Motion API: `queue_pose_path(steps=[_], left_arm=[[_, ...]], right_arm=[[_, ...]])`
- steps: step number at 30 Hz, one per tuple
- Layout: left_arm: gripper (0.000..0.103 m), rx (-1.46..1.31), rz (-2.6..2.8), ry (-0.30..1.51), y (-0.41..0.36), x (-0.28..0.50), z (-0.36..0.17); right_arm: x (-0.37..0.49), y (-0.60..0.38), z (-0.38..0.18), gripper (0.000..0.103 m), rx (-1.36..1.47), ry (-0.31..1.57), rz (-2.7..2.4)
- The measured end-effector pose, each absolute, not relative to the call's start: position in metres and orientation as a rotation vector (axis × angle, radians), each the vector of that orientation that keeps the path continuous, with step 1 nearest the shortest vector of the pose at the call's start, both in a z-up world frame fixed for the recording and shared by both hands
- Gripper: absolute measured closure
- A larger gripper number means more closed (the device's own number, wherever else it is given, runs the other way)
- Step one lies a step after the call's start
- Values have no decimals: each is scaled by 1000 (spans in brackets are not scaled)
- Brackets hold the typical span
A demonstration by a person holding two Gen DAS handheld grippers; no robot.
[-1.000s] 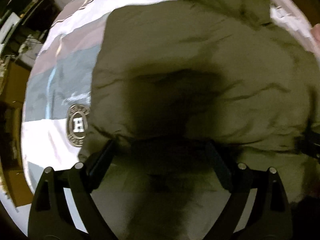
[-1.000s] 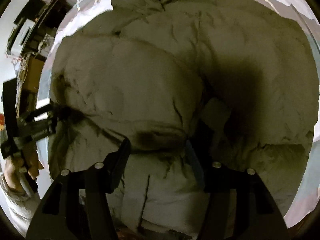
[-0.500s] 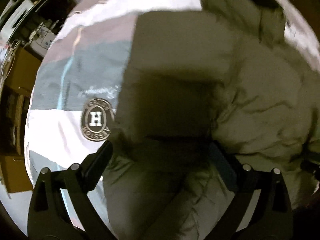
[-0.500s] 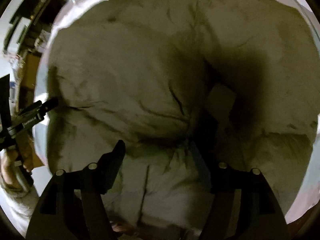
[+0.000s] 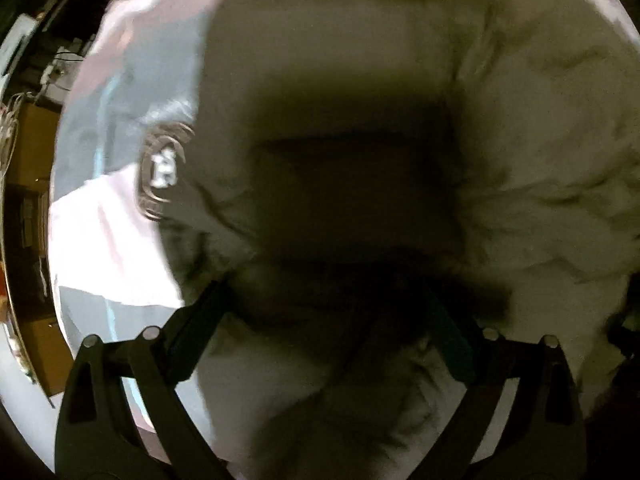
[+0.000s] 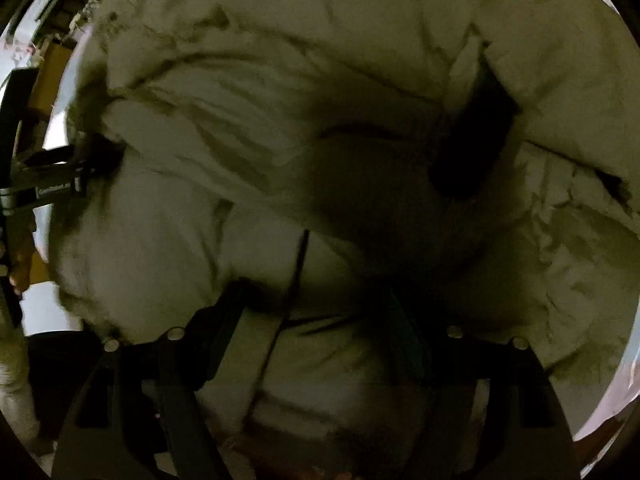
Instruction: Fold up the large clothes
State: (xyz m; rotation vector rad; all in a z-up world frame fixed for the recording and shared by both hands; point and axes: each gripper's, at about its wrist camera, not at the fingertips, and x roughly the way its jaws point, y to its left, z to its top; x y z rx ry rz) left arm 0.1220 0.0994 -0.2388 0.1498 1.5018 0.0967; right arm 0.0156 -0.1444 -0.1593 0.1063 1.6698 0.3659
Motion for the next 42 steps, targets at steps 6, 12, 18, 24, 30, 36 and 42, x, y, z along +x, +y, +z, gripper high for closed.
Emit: queue_pose_path(steps=[6,12,18,24,30,36,42], left_arm=[[6,244,-74,1357,52,94,-196],[6,429,-154,1498,17,82,-243],[6,281,-193,1404,30,74,-196],[4,382,-201,1537,39,43,-250],[3,389,-170,1582,63,9,-273],[6,332,-158,1463,72,4,-237],[2,334,-101,1595,92,0,-275]], right_arm=[[19,-174,-140,25,-44,1533,193],[29,-160,-177,15,-127,1671,226],[36,-180,-123,14,94,1524,285],[-15,-206,-183,13,-30,1623,200],[-42,-228,-181,9,-38,1603,139],[-25,-258,-137,10,42,1431,72],[-9,-312,-183,4,4,1595,-183]])
